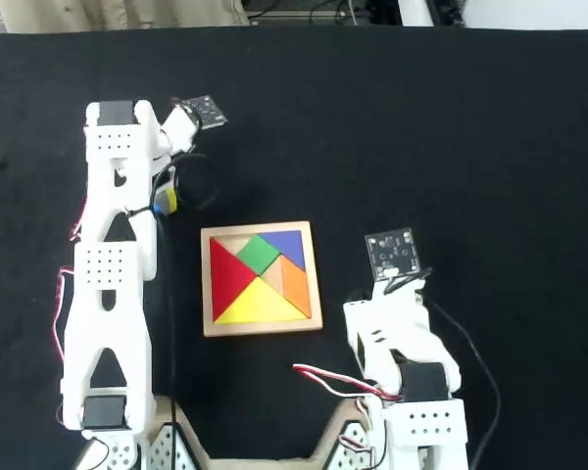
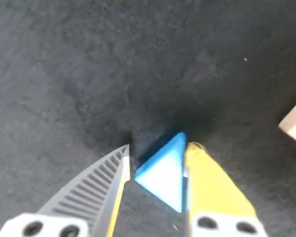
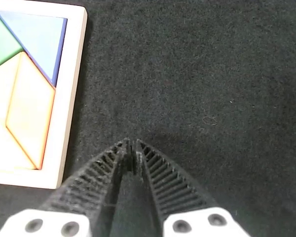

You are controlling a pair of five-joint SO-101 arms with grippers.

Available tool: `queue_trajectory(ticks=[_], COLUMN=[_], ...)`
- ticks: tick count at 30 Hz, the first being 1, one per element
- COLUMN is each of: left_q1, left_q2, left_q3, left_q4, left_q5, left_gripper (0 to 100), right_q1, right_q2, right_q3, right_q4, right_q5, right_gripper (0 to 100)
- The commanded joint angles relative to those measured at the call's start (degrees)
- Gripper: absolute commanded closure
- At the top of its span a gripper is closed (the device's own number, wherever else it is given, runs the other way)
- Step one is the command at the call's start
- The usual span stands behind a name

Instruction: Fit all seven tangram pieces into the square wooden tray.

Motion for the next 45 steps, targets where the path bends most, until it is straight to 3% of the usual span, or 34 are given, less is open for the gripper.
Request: queue_trajectory(ticks=[1,8,13,33,40,45], left_q1=[-0.04,0.04,-1.01,-3.47,-3.38,-2.51], left_q2=[0.62,0.0,-0.79,-6.24,-6.15,-6.24], left_q3=[-1.54,-2.15,-2.15,7.16,7.16,7.16], left_q4=[-0.18,-0.18,-0.09,-0.18,-0.18,-0.18], left_q5=[-0.53,-0.09,4.31,2.37,2.37,2.46], left_gripper=[86,85,72,72,82,84], right_q1=[1.49,1.49,1.49,1.49,1.49,1.49], right_q2=[-0.92,-0.92,-0.92,-0.92,-0.92,-0.92], right_q3=[-0.04,-0.04,-0.04,-0.04,-0.04,-0.04], right_q4=[-1.05,-1.05,-1.05,-1.05,-1.14,-1.14], right_q5=[0.35,0.35,0.35,0.35,0.35,0.35], right_gripper=[98.1,98.1,98.1,98.1,98.1,98.1])
